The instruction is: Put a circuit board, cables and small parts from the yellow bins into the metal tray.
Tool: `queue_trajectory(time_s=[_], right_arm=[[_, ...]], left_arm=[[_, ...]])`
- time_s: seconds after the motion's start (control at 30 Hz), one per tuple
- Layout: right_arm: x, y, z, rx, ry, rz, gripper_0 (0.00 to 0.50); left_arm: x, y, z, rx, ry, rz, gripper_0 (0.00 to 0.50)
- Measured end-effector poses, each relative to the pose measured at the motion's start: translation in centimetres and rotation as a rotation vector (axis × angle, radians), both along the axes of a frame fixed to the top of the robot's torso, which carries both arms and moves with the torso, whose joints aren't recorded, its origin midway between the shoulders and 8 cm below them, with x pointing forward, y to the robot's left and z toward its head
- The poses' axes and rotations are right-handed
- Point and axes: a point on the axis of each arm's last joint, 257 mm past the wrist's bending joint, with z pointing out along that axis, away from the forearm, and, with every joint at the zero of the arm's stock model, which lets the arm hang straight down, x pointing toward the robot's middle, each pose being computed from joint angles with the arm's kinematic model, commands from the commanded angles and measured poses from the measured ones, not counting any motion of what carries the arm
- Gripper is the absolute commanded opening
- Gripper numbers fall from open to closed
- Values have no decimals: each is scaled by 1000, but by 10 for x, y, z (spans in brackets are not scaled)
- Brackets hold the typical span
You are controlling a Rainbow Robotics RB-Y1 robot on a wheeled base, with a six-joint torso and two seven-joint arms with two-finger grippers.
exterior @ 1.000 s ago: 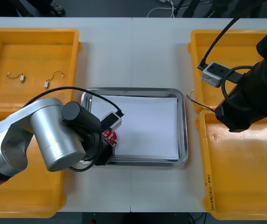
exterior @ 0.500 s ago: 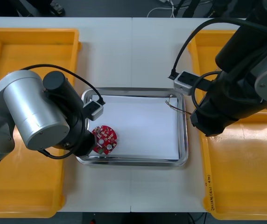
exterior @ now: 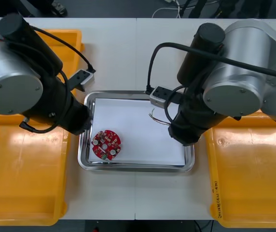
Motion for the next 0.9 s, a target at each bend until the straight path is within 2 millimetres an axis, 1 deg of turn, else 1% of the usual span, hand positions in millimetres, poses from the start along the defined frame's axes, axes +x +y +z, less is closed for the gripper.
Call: queue_trajectory(time_s=[0.1, 0.33, 0.57, 0.67, 0.77, 0.9], right_arm=[[0, 8, -6, -2, 2, 16, 0], [1, 27, -15, 0, -15, 93, 0], [6, 37, -30, -13, -62, 126, 0], [8, 40, -38, -38, -80, 196, 0], [10, 38, -44, -74, -80, 275, 0], [15, 34, -49, -87, -70, 283, 0]], left_arm=[[5, 3, 10, -22, -17, 17, 500], [13, 6, 22, -30, -33, 24, 500], [38, 17, 35, -24, -14, 78, 500], [49, 21, 40, -27, -7, 104, 500], [58, 27, 46, -38, -2, 135, 500], [71, 41, 55, -72, 7, 197, 500]])
